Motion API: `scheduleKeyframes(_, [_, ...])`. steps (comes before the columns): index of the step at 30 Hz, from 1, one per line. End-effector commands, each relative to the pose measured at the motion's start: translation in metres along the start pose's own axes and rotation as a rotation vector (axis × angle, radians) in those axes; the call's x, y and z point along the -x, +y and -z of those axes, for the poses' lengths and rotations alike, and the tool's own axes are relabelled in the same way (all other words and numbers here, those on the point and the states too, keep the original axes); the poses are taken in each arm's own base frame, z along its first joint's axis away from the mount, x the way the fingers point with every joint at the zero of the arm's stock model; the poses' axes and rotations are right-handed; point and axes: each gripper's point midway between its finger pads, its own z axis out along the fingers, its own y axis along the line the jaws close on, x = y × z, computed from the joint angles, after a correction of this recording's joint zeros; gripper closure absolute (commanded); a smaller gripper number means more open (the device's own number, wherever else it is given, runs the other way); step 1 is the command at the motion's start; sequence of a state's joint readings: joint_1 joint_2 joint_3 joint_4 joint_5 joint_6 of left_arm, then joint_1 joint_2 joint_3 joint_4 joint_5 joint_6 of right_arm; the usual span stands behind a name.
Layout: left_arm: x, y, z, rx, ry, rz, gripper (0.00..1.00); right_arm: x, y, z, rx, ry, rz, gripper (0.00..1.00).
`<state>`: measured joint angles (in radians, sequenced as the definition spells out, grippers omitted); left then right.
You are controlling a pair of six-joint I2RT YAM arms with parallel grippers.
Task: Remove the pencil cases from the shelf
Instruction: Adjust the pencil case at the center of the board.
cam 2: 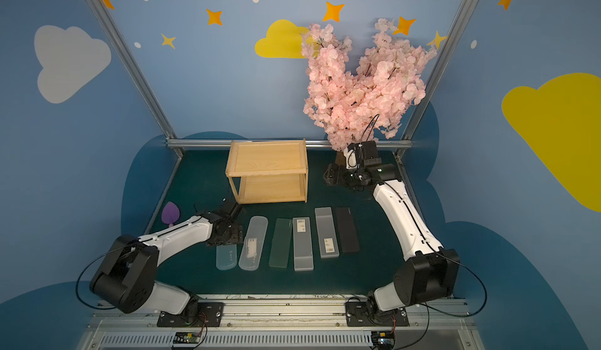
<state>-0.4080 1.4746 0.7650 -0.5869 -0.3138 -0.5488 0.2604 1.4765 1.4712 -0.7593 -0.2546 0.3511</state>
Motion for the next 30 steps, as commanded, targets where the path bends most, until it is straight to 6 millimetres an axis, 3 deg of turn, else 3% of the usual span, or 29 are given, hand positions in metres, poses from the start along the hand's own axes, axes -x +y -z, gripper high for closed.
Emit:
scheduleKeyframes(1, [-0.0067,0.0006,-0.0017,-0.001,0.034,0.005,0.09,0.0031,0.0017,0.0109,0.009,-0.027,0.01,0.02])
scheduleKeyframes(15, [-0.0104,0.0,-0.0064,-0.014,0.047,0.044,0.07,0.0021,-0.0003,0.0126,0.007,-0.029,0.004,0.02])
scheduleKeyframes(21, [-0.0096,-0.0045,-0.0071,-0.037,0.057,0.04,0.18,0.0014,-0.0005,0.0137,0.006,-0.03,0.002,0.02])
scheduleKeyframes(30, [-0.0072,-0.0025,-0.0017,-0.024,0.062,-0.005,0.19,-0.0021,-0.0033,0.0133,0.002,-0.023,-0.002,0.02])
